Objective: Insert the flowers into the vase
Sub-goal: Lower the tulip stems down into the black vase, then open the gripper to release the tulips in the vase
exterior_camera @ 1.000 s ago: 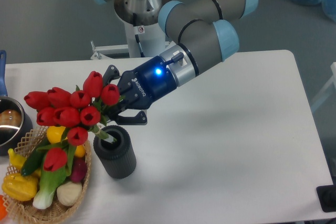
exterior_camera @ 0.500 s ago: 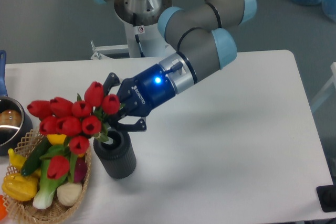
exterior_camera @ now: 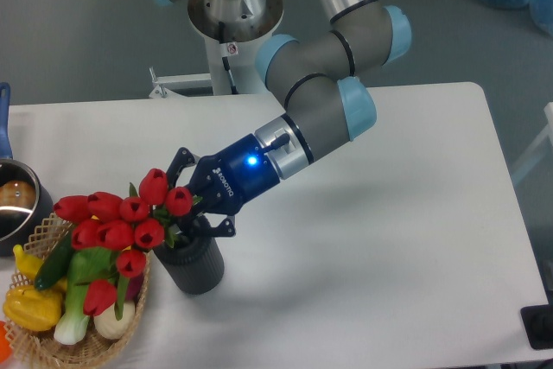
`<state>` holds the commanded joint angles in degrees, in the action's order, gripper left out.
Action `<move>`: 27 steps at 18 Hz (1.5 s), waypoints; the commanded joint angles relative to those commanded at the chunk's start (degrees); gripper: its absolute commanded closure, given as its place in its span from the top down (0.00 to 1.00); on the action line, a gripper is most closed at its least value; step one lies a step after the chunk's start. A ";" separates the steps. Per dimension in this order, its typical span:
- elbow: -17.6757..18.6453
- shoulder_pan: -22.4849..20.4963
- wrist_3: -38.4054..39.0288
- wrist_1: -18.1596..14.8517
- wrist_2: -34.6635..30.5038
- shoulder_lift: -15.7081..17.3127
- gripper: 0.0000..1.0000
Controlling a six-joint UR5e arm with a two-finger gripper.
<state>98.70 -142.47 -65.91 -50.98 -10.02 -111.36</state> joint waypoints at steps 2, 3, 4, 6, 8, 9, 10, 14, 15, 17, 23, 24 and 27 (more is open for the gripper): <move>1.31 -0.53 -2.37 -0.09 -1.05 0.09 0.00; 2.37 -0.88 -3.95 0.00 -1.49 0.09 0.00; 3.42 -1.05 -5.53 0.00 -1.58 0.09 0.00; 4.74 -1.49 -7.29 0.00 -2.02 0.26 0.01; 5.36 -2.20 -8.09 0.00 -2.98 0.35 0.08; 5.54 -2.46 -8.53 0.00 -3.34 0.35 0.11; 5.89 -2.81 -8.71 0.00 -3.34 0.44 0.13; 6.51 -3.51 -8.88 0.00 -5.79 0.70 0.53; 6.59 -3.60 -8.88 0.00 -7.02 0.70 0.58; 6.60 -3.69 -8.88 0.00 -7.91 0.79 0.85; 6.51 -4.92 -8.88 0.00 -12.91 2.02 1.00; 6.42 -5.36 -8.97 0.09 -13.44 2.11 1.00; 5.72 -7.29 -8.97 0.09 -17.65 3.51 1.00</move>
<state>104.42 -149.76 -74.88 -50.89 -27.67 -107.85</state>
